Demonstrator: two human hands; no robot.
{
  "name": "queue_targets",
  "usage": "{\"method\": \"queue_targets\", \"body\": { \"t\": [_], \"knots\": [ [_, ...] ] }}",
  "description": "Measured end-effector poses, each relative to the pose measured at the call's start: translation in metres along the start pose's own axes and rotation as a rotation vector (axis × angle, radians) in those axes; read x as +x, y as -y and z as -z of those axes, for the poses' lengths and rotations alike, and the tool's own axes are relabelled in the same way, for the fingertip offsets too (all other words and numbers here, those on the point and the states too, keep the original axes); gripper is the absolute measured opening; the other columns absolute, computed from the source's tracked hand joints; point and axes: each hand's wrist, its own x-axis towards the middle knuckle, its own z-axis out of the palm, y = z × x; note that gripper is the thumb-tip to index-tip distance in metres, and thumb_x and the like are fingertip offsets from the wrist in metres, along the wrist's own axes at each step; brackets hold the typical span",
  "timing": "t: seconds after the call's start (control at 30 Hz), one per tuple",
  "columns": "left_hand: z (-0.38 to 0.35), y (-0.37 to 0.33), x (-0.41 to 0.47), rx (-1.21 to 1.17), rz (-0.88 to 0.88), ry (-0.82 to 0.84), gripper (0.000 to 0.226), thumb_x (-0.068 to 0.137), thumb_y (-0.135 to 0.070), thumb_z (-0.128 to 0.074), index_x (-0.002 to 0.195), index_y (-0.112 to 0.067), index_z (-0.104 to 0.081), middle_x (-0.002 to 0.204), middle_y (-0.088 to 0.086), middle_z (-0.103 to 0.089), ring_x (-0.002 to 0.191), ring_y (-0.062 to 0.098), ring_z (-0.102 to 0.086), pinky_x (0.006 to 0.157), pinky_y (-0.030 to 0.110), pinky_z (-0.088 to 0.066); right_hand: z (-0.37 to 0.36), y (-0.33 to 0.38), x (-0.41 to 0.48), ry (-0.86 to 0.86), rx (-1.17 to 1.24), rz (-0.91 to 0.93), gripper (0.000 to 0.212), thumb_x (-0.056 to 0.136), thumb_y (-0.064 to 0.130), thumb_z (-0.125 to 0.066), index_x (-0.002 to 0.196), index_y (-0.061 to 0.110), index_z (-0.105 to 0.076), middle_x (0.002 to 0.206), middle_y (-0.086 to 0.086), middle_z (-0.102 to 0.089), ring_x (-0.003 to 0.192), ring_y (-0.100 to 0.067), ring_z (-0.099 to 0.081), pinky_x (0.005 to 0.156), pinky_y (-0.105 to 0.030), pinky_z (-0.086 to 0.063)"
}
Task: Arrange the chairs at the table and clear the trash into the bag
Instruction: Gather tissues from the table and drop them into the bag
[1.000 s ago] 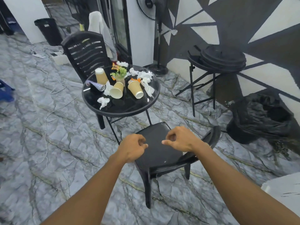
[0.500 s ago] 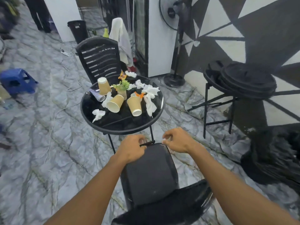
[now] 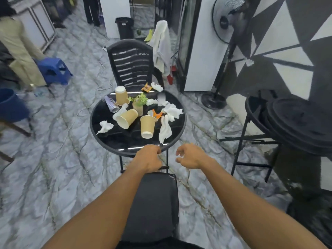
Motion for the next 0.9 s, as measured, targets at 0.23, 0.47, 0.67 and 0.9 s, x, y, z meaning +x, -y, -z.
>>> {"method": "queue_targets", "body": {
  "t": [0.23,0.47,0.67,0.9],
  "knots": [
    [-0.017,-0.014,0.073,-0.081,0.130,-0.066,0.033,0.083,-0.021,-0.066,0.116,-0.023,-0.065,0.107,-0.002,-0.066,0.095,0.023,-0.062,0.080,0.035,-0.051,0.025,-0.044,0.087,0.050,-0.068,0.141,0.029,0.086,0.032,-0.066,0.113,0.022,-0.072,0.112,0.000,-0.072,0.106,-0.023,-0.065,0.094,-0.042,-0.055],
    [-0.042,-0.034,0.172,-0.100,0.280,-0.119,0.056,0.088,-0.026,-0.069,0.142,-0.020,-0.053,0.145,0.000,-0.054,0.129,0.023,-0.054,0.104,0.037,-0.047,0.044,-0.105,0.204,0.129,-0.109,0.302,0.035,0.085,0.035,-0.065,0.117,0.023,-0.072,0.110,0.001,-0.075,0.103,-0.022,-0.067,0.092,-0.041,-0.056],
    [-0.046,-0.041,0.235,0.072,0.264,-0.124,0.068,0.087,-0.021,-0.069,0.149,-0.024,-0.041,0.146,0.003,-0.048,0.131,0.025,-0.047,0.105,0.043,-0.048,0.053,-0.119,0.281,0.074,-0.083,0.359,0.034,0.087,0.023,-0.065,0.121,0.018,-0.069,0.119,-0.005,-0.070,0.112,-0.027,-0.064,0.094,-0.042,-0.054],
    [-0.063,-0.023,0.264,0.191,0.266,0.037,0.087,0.084,-0.010,-0.071,0.157,-0.028,-0.027,0.162,0.003,-0.025,0.140,0.030,-0.035,0.105,0.047,-0.048,0.043,-0.112,0.332,-0.085,-0.285,0.451,0.061,0.087,0.025,-0.065,0.145,0.024,-0.047,0.153,-0.005,-0.041,0.143,-0.028,-0.030,0.113,-0.048,-0.030]
  ]
}}
